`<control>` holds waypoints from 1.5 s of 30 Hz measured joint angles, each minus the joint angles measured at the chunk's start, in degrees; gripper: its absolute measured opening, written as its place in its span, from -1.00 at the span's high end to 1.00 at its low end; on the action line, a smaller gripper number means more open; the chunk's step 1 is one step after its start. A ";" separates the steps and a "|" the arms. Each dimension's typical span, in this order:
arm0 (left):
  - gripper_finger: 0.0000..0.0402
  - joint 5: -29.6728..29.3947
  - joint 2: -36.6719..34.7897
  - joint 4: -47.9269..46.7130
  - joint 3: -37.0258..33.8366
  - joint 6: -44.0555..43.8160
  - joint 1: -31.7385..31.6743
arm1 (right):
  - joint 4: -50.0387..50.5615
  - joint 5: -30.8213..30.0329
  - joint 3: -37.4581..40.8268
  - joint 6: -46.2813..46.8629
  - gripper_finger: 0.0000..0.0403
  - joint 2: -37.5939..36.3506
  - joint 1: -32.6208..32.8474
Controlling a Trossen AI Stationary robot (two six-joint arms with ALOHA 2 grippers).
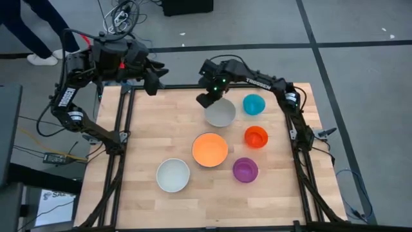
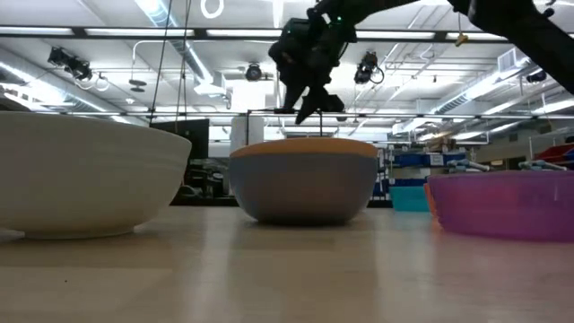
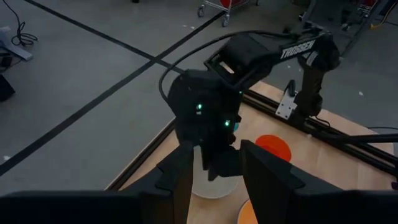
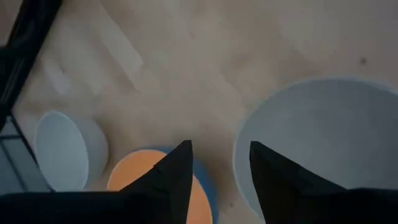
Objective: Nest bowls inside each other
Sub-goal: Stack the top gray bowl on top of the yellow bowl
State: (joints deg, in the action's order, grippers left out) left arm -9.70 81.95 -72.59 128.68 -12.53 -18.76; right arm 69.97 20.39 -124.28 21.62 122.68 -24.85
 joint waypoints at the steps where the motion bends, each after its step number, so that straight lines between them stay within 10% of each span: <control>1: 0.30 -0.01 0.01 0.01 0.00 -0.02 0.00 | 0.10 -0.16 0.02 -0.42 0.24 0.06 0.44; 31: 0.30 -0.96 0.01 2.50 0.00 -0.13 0.00 | -14.97 -12.83 24.42 0.60 0.20 0.12 8.84; 40: 0.30 -1.03 0.00 2.42 0.00 -0.13 0.02 | -15.64 -13.00 25.81 -3.76 0.91 -0.95 7.38; 45: 0.30 -3.05 0.00 2.36 0.00 0.28 0.00 | -12.64 -14.53 25.82 -5.26 0.98 -5.05 7.57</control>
State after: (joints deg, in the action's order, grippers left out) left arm -12.75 81.96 -70.23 128.68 -12.25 -18.76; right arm 57.32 5.85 -98.47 16.35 117.63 -17.28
